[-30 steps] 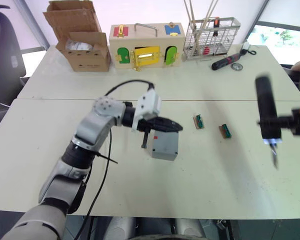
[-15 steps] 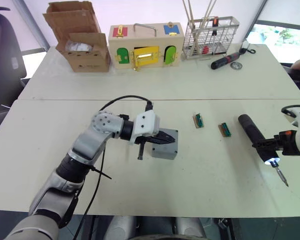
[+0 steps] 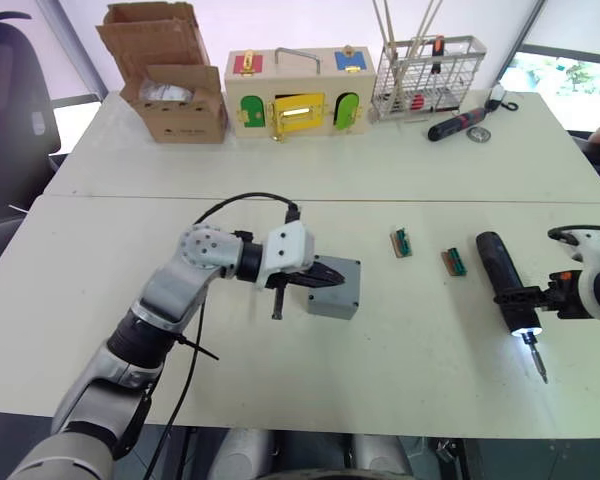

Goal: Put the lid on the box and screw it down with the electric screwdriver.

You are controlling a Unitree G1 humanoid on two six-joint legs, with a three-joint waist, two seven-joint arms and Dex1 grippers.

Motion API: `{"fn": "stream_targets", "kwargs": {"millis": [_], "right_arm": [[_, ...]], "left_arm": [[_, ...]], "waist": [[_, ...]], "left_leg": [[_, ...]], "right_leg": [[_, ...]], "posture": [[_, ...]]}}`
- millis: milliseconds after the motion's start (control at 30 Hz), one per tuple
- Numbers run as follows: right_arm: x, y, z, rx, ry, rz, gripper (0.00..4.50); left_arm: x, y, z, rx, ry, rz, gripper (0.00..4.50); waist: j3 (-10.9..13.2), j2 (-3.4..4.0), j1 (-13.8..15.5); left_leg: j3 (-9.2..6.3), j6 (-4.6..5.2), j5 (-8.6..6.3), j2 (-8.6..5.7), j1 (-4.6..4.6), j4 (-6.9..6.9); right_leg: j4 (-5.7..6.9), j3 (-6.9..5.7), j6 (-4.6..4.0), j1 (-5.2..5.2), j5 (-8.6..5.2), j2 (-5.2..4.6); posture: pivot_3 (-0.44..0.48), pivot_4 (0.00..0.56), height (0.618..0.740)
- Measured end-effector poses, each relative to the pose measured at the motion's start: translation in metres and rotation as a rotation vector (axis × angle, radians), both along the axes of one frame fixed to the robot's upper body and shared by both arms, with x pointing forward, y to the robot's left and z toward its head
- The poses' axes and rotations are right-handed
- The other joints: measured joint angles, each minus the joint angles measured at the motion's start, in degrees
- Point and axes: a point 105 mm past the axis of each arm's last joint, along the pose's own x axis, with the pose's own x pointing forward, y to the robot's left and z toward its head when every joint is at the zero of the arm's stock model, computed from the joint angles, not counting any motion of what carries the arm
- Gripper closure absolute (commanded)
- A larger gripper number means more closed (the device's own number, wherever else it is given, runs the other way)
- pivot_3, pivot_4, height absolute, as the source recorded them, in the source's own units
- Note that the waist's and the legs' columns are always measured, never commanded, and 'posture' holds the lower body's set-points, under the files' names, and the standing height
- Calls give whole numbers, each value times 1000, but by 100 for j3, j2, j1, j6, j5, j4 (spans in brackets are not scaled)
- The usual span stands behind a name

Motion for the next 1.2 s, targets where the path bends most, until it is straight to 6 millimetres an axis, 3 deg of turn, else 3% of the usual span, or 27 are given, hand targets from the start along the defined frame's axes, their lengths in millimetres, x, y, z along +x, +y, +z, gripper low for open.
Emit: {"fn": "stream_targets", "kwargs": {"millis": [133, 300, 333, 400, 467, 600, 800, 1000, 1100, 1200], "right_arm": [[8, -3, 9, -34, -65, 17, 16], [31, 12, 91, 22, -395, 119, 16], [29, 21, 103, 43, -446, 169, 16], [16, 61, 112, 132, -502, 373, 16], [-1, 95, 97, 206, -477, 537, 16], [-29, 133, 48, 244, -349, 692, 16], [-40, 175, -10, 261, -311, 772, 16], [-29, 198, -11, 293, -392, 773, 16], [-27, 215, -16, 325, -402, 787, 16], [-27, 220, -19, 334, -397, 766, 16]], "left_arm": [[16, 12, 3, -31, 8, 100, 4500], [39, 39, 19, -91, 22, 254, 4500], [43, 44, 22, -98, 24, 281, 4500], [49, 62, 15, -61, 35, 351, 4500], [51, 75, -1, -18, 64, 400, 4500], [46, 83, -31, 58, 105, 431, 4500], [36, 56, -36, 31, 150, 368, 4500], [30, 38, -42, 53, 190, 283, 4500], [35, 28, -46, 72, 184, 235, 4500], [44, 26, -50, 87, 179, 229, 4500]], "waist": [[1, 2, -13], [1, 7, -25], [1, 5, -21], [0, 2, -15], [0, -4, -11], [5, -14, 57], [-4, -36, 129], [-5, -40, 115], [-5, -40, 134], [-5, -41, 120]], "left_leg": [[2, 0, 0, 0, 1, -1], [0, -1, 0, 9, 1, -11], [-4, -2, 0, 10, 1, -13], [-11, -2, -1, 11, 2, -18], [-12, -2, -1, 8, 2, -16], [-15, -1, -1, -8, 1, 5], [-14, -5, 1, -7, 5, 7], [-18, -13, 6, -2, 8, 4], [-21, -15, 7, -4, 8, 4], [-21, -14, 7, -4, 8, 3]], "right_leg": [[4, 1, 0, -5, 0, 1], [9, -4, 1, -15, 0, 9], [9, -8, 1, -15, 0, 9], [10, -14, 1, -13, 0, 9], [9, -15, 1, -9, 0, 4], [8, -9, 0, 5, 1, -5], [15, -2, 0, 3, 1, -2], [16, -7, 0, 2, 1, 5], [17, -11, 0, 5, 1, 4], [17, -11, 0, 2, 1, 4]], "posture": [[0, 150, 740], [0, 150, 740], [0, 150, 740], [0, 150, 740], [0, 150, 740], [0, 150, 740], [0, 150, 740], [0, 150, 740], [0, 150, 740], [0, 150, 740]]}}
